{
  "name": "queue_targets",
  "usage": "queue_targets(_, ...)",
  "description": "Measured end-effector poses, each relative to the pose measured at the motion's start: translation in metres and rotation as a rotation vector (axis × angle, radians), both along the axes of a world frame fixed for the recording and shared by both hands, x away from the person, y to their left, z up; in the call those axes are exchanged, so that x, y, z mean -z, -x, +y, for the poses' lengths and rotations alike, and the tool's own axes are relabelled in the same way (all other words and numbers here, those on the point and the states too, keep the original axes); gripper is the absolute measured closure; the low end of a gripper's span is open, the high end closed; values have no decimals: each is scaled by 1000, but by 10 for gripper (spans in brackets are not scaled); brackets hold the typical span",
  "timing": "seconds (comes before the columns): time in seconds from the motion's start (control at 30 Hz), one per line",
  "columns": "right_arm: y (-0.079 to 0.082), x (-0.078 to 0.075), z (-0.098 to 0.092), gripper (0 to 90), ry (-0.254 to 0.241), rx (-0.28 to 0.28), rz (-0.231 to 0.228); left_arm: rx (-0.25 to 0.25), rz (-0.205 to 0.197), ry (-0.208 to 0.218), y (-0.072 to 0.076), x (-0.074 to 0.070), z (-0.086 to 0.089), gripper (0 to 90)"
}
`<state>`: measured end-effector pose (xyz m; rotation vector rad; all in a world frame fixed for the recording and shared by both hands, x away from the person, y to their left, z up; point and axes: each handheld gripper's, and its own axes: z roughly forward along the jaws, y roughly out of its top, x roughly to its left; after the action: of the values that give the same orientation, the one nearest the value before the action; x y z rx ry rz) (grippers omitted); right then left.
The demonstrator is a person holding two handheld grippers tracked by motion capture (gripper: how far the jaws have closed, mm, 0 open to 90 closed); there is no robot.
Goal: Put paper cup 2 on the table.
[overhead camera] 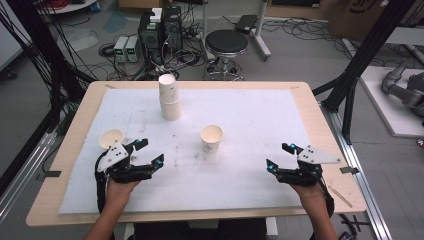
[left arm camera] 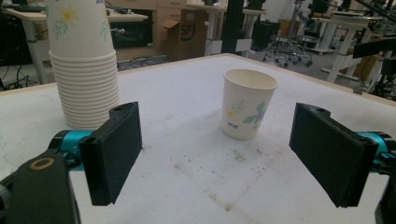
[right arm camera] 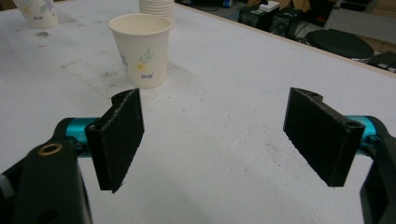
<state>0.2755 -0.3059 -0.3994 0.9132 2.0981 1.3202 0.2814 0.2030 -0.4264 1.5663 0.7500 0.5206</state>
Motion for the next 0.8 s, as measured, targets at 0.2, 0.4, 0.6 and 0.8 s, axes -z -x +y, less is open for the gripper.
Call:
queue_targets(0.2, -1, 1, 2, 209, 0, -7, -3, -5, -9, 4, 0, -2, 1, 174)
queue_targets(0.4, -1, 2, 1, 209, -2, -7, -4, -8, -6, 2, -1, -1, 0, 176)
queue_targets(0.6, 0, 1, 0, 209, -3, -2, -5, -8, -7, -5, -1, 0, 0, 177)
queue_targets(0.8, 0, 1, -1, 209, -6, -1, -7, -6, -5, -11, -1, 0, -1, 177)
